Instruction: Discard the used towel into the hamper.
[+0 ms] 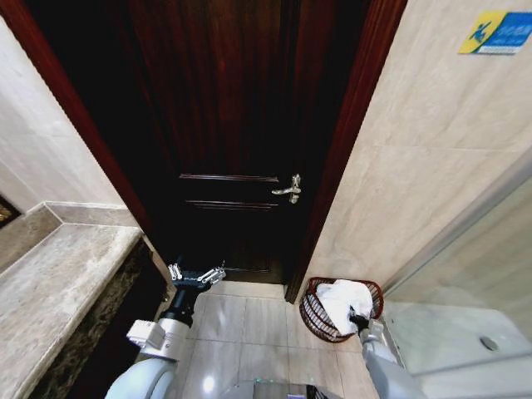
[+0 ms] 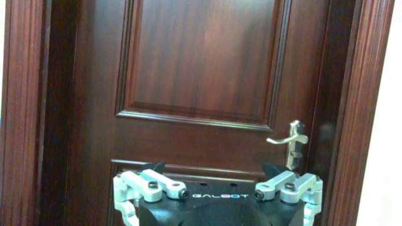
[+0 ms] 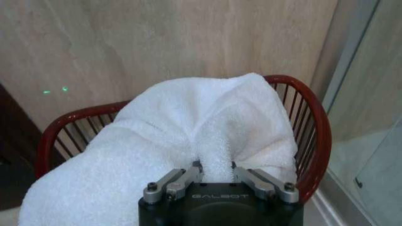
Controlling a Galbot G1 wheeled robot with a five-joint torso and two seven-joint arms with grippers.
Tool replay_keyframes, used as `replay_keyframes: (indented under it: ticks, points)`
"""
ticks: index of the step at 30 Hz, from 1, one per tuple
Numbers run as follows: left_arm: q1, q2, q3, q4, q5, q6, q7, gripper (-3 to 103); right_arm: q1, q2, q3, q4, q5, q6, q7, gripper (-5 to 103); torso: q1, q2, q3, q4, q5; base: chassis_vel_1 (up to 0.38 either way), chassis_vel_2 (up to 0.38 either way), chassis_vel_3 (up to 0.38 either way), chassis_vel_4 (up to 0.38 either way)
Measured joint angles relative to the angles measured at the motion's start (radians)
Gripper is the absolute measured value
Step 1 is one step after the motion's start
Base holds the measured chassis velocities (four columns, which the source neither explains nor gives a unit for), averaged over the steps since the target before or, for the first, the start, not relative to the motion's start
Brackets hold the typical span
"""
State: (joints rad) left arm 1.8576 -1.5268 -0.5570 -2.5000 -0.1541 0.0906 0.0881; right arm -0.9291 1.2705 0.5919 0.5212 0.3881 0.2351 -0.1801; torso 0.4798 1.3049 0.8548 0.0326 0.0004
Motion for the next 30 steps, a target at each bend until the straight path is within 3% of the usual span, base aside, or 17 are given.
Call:
replay_keyframes:
  ticks: [9, 14, 18, 23, 30]
  points:
    - [0.0, 0.0, 0.0, 0.0, 0.0, 0.0, 0.0, 100, 0.151, -0.013, -0.013, -0.098, -0.011, -0.079, 0.018, 13, 0.001, 0.0, 0.0, -0.0001, -0.0003, 0.0, 0.0, 0.0, 0.0]
    - [0.0, 0.0, 0.0, 0.0, 0.0, 0.0, 0.0, 100, 0.208, -0.013, -0.02, -0.143, -0.086, -0.094, 0.065, 13, 0.001, 0.0, 0.0, 0.0001, -0.0005, 0.0, 0.0, 0.0, 0.0]
    - [0.0, 0.0, 0.0, 0.0, 0.0, 0.0, 0.0, 100, 0.182, -0.004, -0.021, -0.088, -0.088, -0.133, 0.082, 13, 0.001, 0.0, 0.0, 0.0001, -0.0006, 0.0, 0.0, 0.0, 0.0]
    - [0.0, 0.0, 0.0, 0.0, 0.0, 0.0, 0.0, 100, 0.15, 0.002, -0.014, -0.078, -0.092, -0.117, 0.028, 13, 0.001, 0.0, 0.0, 0.0, -0.0003, 0.0, 0.0, 0.0, 0.0]
    - [0.0, 0.0, 0.0, 0.0, 0.0, 0.0, 0.0, 100, 0.111, 0.0, -0.011, -0.068, -0.09, -0.123, 0.031, 13, 0.0, 0.0, 0.0, 0.0001, -0.0004, -0.065, 0.007, 0.06, 0.002]
